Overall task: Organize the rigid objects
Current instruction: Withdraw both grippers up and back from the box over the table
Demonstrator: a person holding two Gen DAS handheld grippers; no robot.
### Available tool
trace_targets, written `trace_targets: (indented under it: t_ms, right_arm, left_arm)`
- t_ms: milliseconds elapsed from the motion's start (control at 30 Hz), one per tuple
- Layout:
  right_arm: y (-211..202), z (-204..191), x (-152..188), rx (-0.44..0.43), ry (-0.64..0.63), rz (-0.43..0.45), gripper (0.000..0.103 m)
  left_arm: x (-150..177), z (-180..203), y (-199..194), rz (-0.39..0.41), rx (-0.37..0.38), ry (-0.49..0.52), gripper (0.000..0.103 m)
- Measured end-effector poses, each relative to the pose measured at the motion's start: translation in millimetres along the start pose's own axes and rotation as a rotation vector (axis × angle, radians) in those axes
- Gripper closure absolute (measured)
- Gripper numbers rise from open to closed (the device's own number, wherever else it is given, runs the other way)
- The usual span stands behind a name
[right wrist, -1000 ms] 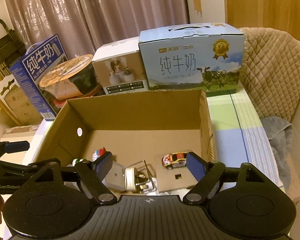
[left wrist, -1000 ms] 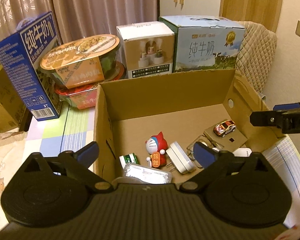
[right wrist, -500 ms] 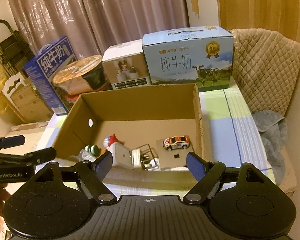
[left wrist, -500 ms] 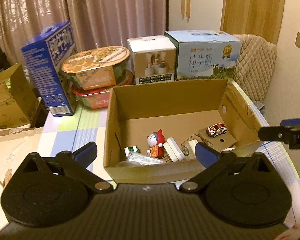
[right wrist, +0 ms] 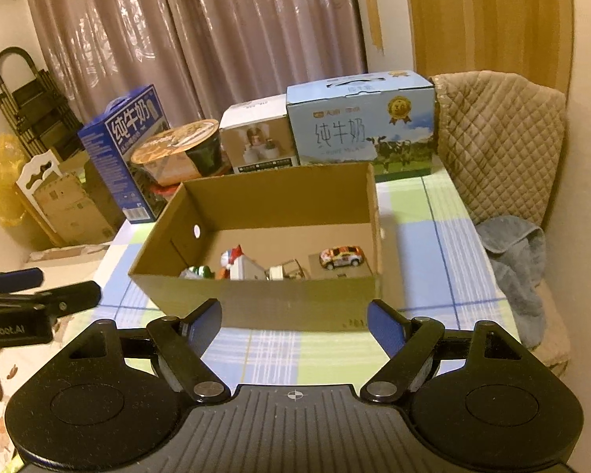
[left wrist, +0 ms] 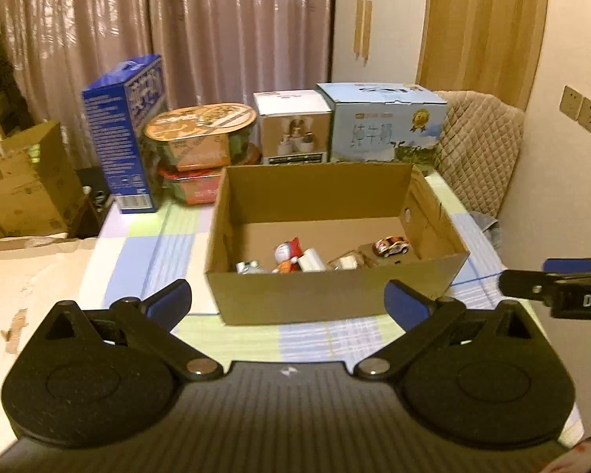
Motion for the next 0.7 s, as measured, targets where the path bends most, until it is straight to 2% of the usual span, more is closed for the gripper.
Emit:
trace_targets:
  t_ms: [267,433,700]
  right_arm:
    - [-41.6,3.6,33.4,0.024,-0.005,0.027,0.025]
    - [-60.2,2.2,48.1,0.008,0.005,0.030,0.025]
    - [-79.9,-2.5,67.0,0.049,-0.040,0.041,0.025]
  left_arm:
    - [32.7,1.7,-38.9,-0.007,-0.044,-0.051,0.001]
    - [52.5,4.9,-59.3,-0.003,-0.047,-0.073,0.001]
    - [69.8,15.1,-82.1,0.014,-0.051,-0.074,0.001]
Point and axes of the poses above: each gripper's, at about its wrist camera, not at the fingertips, and y roughly the way its jaws point, z to its right, x to its underside, the point moved 4 cm from there along y, roughly the way its jaws point, and after that the axes turned 3 degrees about x, right-handed, at the moved point
